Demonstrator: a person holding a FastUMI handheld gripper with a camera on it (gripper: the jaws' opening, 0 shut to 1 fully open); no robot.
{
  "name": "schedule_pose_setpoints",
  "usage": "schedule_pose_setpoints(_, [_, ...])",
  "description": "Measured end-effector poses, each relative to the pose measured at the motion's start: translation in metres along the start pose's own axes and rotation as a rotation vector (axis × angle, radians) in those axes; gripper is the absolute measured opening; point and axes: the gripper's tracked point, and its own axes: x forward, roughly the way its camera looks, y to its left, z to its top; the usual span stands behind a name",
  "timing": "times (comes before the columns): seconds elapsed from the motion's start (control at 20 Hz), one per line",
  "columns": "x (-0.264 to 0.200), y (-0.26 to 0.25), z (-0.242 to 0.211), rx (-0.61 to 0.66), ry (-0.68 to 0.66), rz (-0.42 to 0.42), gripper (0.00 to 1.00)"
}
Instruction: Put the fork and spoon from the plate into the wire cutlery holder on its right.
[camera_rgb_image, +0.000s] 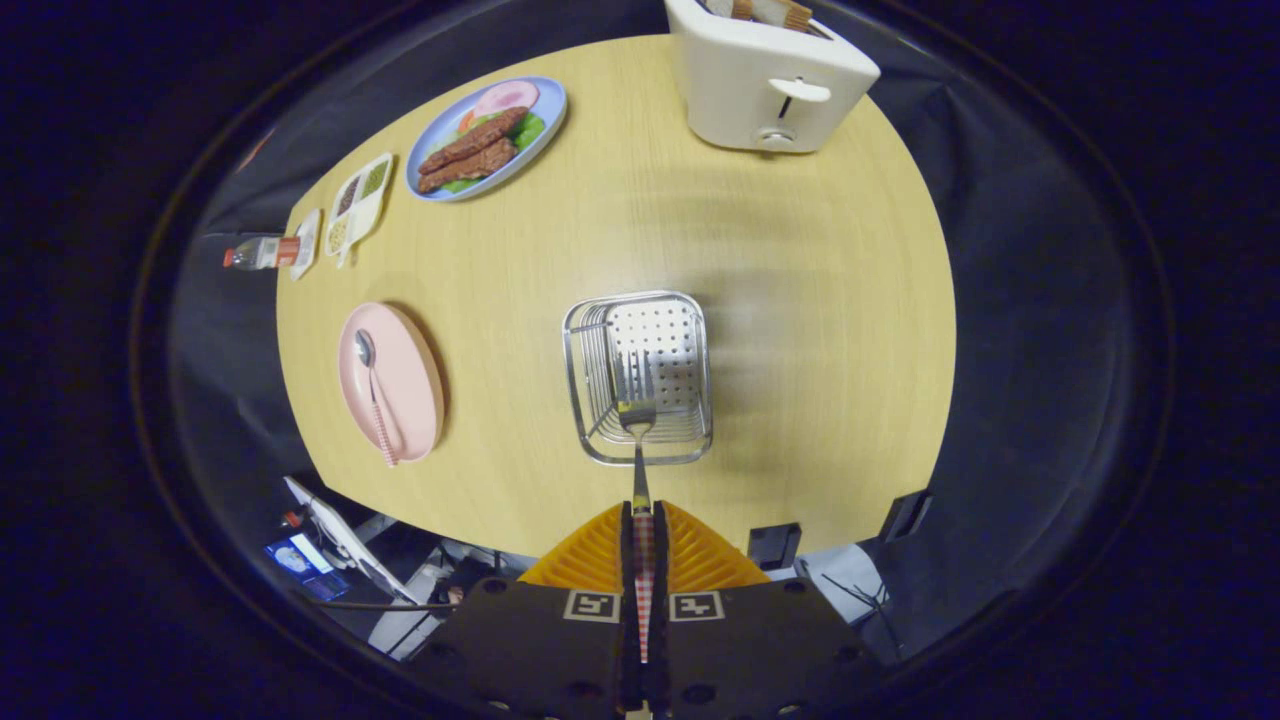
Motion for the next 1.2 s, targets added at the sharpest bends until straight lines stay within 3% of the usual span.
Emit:
schedule_pose_setpoints(0.55, [0.012, 0.006, 0.023, -0.038, 0.052, -0.022, 0.05])
schedule_pose_setpoints(0.95, [0.014, 0.009, 0.035, 0.015, -0.016, -0.018, 0.11])
schedule_pose_setpoints(1.2, [0.009, 0.018, 0.030, 0.042, -0.072, -0.002, 0.09])
